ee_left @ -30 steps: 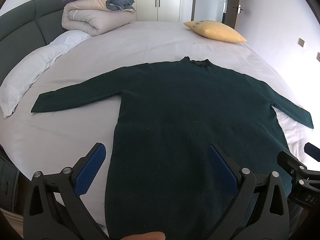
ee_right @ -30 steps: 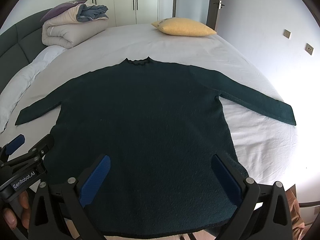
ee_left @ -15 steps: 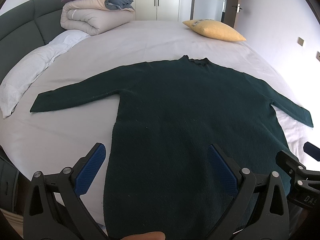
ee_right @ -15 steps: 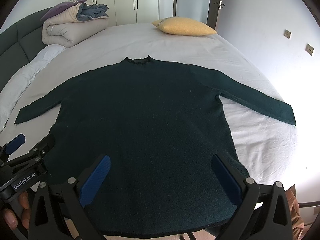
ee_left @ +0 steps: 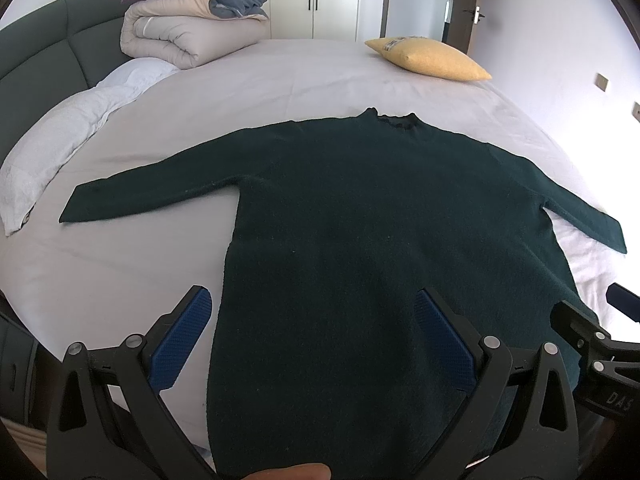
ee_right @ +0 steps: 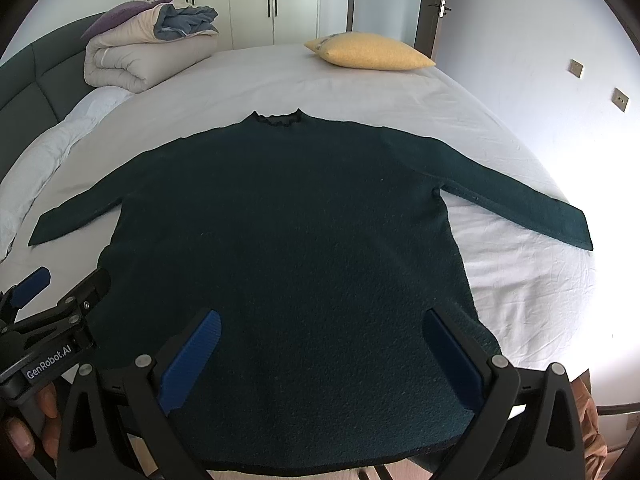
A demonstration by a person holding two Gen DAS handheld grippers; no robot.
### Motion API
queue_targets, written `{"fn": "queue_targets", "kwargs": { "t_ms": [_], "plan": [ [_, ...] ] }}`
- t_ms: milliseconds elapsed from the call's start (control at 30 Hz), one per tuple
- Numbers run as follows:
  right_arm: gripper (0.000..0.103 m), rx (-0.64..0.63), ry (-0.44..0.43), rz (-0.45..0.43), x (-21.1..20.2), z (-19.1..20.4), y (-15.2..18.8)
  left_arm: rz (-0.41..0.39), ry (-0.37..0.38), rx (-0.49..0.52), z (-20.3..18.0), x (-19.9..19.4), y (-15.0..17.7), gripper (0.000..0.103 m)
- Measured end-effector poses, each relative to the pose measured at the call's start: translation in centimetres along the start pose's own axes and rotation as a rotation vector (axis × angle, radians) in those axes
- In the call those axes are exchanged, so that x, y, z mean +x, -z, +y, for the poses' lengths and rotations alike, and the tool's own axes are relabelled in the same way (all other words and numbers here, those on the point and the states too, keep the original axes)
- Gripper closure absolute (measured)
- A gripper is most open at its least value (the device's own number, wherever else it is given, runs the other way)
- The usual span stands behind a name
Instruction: Fold small clothes
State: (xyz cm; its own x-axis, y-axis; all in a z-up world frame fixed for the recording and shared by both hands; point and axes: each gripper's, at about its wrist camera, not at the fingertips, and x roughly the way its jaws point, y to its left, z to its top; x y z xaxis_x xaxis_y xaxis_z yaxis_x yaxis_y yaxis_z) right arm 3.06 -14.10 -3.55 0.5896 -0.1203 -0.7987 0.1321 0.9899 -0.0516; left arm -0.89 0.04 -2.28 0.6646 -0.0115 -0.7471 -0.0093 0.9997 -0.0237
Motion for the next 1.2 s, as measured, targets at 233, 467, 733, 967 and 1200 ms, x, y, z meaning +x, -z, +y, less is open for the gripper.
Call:
{"fn": "queue_targets", "kwargs": {
  "t_ms": [233, 467, 733, 967, 1200],
  "plan": [
    [0.0, -0.002, 0.001, 0.001, 0.0, 0.1, 0.3, 0.002, -0.001, 0.0, 0.0, 0.1, -0.3, 0.0],
    [0.0, -0.003, 0.001, 0.003, 0.0, 0.2, 0.4, 0.003, -0.002, -0.001, 0.0, 0.1, -0.3, 0.0],
    [0.0, -0.004, 0.002, 0.005, 0.1, 0.1, 0.5, 0.005, -0.001, -0.002, 0.2, 0.0, -0.3, 0.0],
    [0.0, -0.004, 0.002, 0.007, 0.1, 0.2, 0.7, 0.01, 0.0, -0.005, 0.5, -0.1, -0.3, 0.0],
    [0.0, -0.006, 0.004, 0.01, 0.0, 0.2, 1.4, 0.019, -0.001, -0.009, 0.6, 0.1, -0.4, 0.0]
  ]
}}
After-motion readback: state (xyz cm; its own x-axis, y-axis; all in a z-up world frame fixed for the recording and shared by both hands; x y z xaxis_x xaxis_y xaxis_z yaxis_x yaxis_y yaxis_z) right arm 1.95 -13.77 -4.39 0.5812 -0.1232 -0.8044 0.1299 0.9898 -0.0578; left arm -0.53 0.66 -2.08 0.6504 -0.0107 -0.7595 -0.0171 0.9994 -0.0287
